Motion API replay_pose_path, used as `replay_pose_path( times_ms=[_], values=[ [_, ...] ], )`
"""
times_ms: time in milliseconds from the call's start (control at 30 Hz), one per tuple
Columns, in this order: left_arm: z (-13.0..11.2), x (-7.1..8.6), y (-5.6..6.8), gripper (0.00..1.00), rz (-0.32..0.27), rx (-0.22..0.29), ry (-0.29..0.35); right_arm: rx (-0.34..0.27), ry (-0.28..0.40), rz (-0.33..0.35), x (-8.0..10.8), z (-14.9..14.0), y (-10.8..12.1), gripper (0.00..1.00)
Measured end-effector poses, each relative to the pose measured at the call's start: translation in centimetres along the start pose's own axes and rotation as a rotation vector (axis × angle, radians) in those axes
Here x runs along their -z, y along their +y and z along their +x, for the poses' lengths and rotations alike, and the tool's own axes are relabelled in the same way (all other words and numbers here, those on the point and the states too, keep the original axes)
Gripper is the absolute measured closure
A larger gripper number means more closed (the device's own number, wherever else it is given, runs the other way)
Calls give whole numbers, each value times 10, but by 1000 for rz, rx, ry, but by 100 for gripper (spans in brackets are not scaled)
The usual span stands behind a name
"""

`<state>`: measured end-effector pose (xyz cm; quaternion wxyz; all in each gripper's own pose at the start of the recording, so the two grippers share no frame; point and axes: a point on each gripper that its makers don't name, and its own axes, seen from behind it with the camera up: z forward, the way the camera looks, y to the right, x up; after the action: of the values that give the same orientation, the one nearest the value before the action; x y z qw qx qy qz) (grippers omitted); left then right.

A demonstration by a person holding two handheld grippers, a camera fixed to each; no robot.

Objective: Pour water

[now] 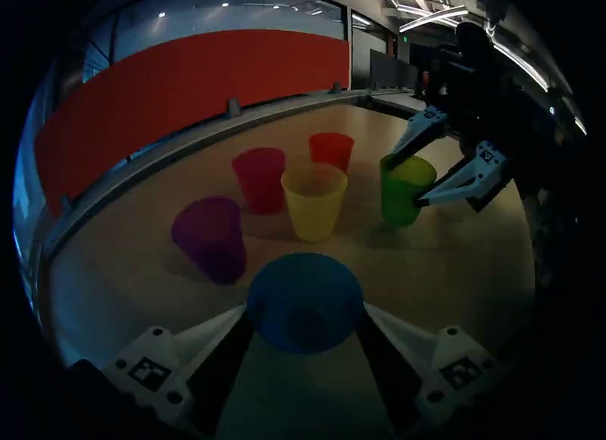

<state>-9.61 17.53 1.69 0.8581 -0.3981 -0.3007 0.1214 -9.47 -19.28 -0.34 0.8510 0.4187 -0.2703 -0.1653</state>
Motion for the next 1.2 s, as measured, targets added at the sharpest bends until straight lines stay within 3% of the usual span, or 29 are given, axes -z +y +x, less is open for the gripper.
replay_pose_path(
  times_ms=[367,600,1200],
  values=[
    [-11,-4,3,13,-6,-16,-44,-10,-2,-3,-2,-5,-1,9],
    [-25,-4,-1,13,14,-9,-80,-21,-1,-3,-4,-9,-1,8],
    [-44,25,-1,13,44,23,-90,-38,3,-12,3,-18,-1,7]
  ],
)
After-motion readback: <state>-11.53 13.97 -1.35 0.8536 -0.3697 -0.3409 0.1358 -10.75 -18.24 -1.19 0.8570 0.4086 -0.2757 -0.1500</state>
